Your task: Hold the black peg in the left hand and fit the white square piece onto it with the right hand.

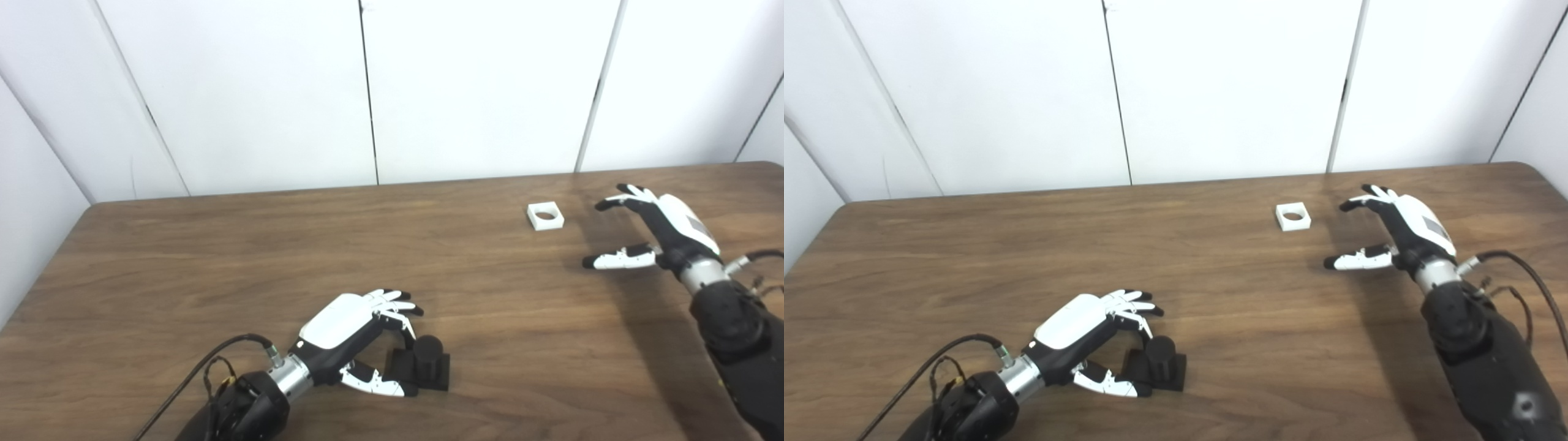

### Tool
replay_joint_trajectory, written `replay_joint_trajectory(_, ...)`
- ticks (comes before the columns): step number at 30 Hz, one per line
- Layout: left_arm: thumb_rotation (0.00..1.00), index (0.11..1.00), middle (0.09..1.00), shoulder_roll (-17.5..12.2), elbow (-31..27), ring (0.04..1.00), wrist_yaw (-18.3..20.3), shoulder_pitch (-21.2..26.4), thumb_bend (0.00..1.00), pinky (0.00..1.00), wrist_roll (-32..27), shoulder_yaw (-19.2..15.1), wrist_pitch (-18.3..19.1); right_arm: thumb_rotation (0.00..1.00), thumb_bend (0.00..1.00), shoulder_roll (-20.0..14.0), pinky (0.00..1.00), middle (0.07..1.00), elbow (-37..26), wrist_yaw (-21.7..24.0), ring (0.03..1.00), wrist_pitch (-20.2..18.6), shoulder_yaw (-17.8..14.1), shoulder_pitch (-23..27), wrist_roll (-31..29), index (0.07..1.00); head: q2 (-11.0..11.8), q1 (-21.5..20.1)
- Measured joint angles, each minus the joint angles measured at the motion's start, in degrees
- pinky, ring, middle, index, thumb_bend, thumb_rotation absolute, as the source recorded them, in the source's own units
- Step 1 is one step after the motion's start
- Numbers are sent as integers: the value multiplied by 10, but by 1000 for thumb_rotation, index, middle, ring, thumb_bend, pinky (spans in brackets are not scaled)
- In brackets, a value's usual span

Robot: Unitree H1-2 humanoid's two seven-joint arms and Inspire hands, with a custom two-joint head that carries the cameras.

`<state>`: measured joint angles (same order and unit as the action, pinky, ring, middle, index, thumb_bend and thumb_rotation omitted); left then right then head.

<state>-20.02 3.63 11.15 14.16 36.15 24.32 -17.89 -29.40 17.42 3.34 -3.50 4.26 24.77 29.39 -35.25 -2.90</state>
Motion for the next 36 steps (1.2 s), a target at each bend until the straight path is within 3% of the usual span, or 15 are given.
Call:
replay_joint_trajectory(18, 435, 527, 856, 7, 15, 933, -11, 5, 561, 944, 3, 1, -10, 290, 931, -12, 977, 952, 98, 30, 1000, -1, 63, 117, 26, 756, 9, -3)
replay_joint_trajectory(26, 443, 534, 854, 11, 17, 933, -15, 4, 563, 947, 5, 0, -11, 270, 908, -14, 948, 947, 159, 58, 998, 1, 115, 174, 57, 766, 11, 0)
replay_joint_trajectory(36, 432, 539, 855, 12, 17, 932, -17, 3, 561, 946, 5, 0, -11, 268, 895, -12, 952, 945, 207, 76, 992, 0, 140, 215, 69, 764, 10, 1)
